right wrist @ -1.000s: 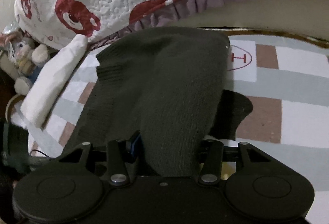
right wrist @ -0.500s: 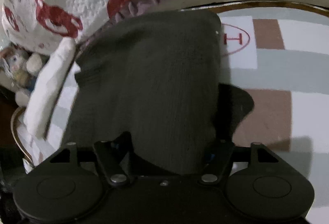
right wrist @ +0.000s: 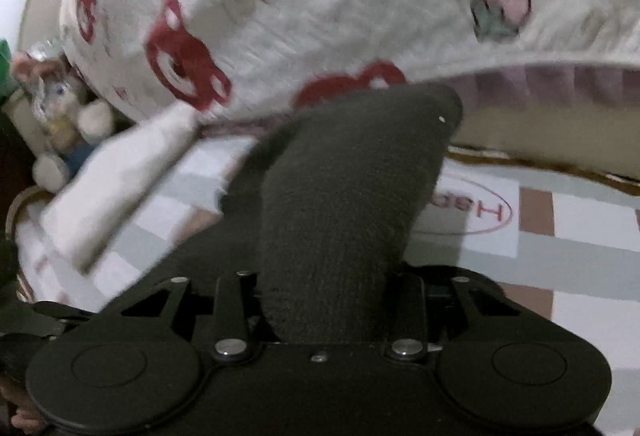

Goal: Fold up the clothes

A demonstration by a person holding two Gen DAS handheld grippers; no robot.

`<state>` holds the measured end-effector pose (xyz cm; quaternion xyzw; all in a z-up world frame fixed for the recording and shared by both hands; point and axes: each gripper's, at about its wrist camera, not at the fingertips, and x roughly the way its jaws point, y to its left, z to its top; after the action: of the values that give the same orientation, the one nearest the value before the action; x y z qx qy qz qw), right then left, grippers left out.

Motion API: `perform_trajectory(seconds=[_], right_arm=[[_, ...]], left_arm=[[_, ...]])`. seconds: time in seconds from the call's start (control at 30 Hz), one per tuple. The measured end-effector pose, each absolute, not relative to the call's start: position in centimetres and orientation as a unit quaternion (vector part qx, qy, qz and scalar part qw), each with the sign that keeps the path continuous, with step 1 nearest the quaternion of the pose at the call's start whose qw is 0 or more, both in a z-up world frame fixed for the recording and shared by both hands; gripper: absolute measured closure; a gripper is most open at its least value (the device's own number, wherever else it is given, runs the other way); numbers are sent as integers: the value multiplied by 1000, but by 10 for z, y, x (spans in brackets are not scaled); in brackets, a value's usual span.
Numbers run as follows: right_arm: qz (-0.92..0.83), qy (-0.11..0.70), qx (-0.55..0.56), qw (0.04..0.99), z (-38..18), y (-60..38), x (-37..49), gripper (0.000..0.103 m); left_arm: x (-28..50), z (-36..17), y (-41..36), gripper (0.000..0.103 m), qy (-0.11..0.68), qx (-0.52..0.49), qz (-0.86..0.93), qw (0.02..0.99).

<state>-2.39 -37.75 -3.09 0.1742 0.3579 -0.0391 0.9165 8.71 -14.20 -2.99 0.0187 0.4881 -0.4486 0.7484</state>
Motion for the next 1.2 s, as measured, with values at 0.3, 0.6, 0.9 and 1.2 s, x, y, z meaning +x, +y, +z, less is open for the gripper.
perform_trajectory(seconds=[0.3, 0.6, 0.9, 1.2], right_arm=[[-82, 446, 371, 811, -119, -381, -50, 54], [-58, 407, 443, 797, -115, -414, -74, 46], [-78, 375, 487, 785, -147, -440, -49, 29], [-72, 342, 441, 827, -164, -460, 6, 30]], left_arm=[[94, -74, -97, 74, 566, 27, -421, 708], [94, -95, -81, 73, 577, -18, -418, 702], [91, -101, -78, 71, 571, -27, -424, 702], [90, -105, -75, 71, 561, -32, -435, 703]])
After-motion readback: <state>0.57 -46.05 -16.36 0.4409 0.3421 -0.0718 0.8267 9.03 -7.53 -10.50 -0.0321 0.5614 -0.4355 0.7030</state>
